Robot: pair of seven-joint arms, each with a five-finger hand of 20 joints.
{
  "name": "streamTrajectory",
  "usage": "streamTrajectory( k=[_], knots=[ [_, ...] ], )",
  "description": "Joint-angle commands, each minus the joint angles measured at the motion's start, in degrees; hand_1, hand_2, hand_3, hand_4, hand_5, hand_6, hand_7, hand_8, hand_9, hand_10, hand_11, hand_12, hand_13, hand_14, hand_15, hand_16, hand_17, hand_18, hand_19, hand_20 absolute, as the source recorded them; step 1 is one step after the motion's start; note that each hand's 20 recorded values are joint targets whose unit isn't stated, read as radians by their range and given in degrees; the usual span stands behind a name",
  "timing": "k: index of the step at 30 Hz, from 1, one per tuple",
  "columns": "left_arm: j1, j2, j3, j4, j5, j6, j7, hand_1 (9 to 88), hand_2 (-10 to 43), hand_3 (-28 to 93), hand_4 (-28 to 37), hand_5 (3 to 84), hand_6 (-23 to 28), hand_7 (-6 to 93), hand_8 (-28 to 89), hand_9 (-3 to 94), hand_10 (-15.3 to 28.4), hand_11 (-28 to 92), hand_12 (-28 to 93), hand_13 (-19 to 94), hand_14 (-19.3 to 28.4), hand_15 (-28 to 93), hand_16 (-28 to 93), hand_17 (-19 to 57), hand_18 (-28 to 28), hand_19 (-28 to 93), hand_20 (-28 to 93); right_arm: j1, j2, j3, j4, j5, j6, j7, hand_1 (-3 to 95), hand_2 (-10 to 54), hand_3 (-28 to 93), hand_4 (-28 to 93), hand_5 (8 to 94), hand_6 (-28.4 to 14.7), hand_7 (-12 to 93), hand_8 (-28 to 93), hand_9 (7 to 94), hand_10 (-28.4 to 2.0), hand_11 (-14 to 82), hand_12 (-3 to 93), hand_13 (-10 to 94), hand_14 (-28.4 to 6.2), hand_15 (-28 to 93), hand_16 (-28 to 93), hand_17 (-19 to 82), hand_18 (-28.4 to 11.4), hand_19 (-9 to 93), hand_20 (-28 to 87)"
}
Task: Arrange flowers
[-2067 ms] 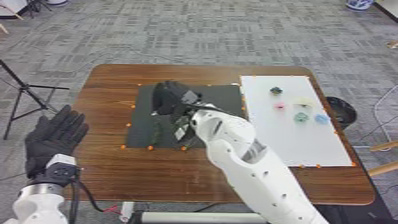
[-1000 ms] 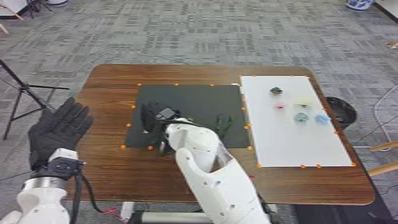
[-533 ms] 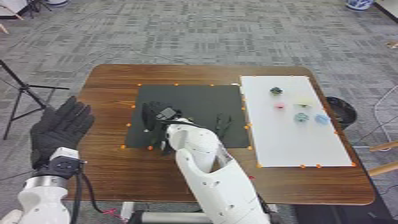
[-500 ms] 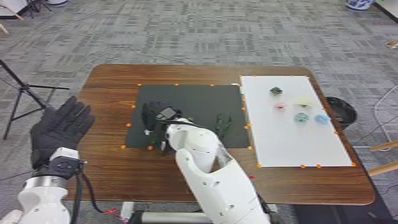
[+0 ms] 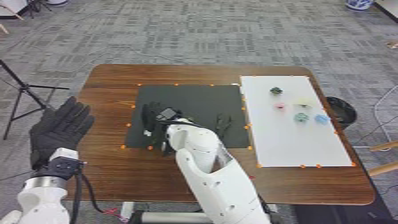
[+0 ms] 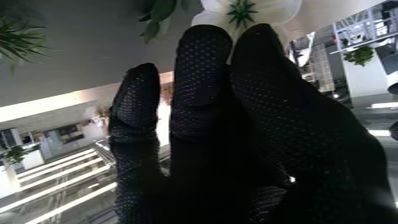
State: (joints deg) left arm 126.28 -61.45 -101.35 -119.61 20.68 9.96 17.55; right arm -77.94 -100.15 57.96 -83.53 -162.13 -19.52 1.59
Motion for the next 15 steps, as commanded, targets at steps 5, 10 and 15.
streamTrajectory(
  k=[5,10,15],
  knots=[
    [0.8,-0.08,-0.14,-0.34,-0.39,0.14,-0.06,27.2,18.8,70,-28.3,45.9,7.7,12.0,-10,37.5,14.2,21,7,28,14.4,26,-5,-6.4,14.9,40,8,0.4,1.0,-1.3,-1.4,1.8,0.7,0.9,60.4,-9.5,69,-28,65.1,1.5,22,-14,61.7,-10.4,12.4,15.5,68,-1.1,48,44,36,-19.5,79,40],
    [0.8,-0.32,-0.05,-0.32,-1.21,-0.29,-0.06,27.3,18.2,70,-28.3,45.8,7.7,12.0,-10,37.3,14.1,21,8,28,14.5,26,-5,-6.4,14.9,40,9,0.4,1.3,-1.7,-1.8,2.6,1.1,0.9,59.4,-9.5,67,-28,64.9,1.3,22,-15,61.8,-10.6,12.4,15.4,69,-1.0,48,43,37,-19.6,79,39],
    [1.1,-0.29,-0.19,-0.4,-1.39,-0.11,0.1,27.5,17.8,70,-28.3,45.9,7.8,11.9,-10,37.4,14.2,21,8,28,14.6,26,-5,-6.4,14.8,40,9,0.7,1.9,-2.1,-2.4,3.4,0.9,0.8,59.2,-9.5,66,-28,65.1,1.1,22,-15,62.1,-10.6,12.7,15.4,69,-1.3,48,43,37,-19.8,79,39]
  ],
)
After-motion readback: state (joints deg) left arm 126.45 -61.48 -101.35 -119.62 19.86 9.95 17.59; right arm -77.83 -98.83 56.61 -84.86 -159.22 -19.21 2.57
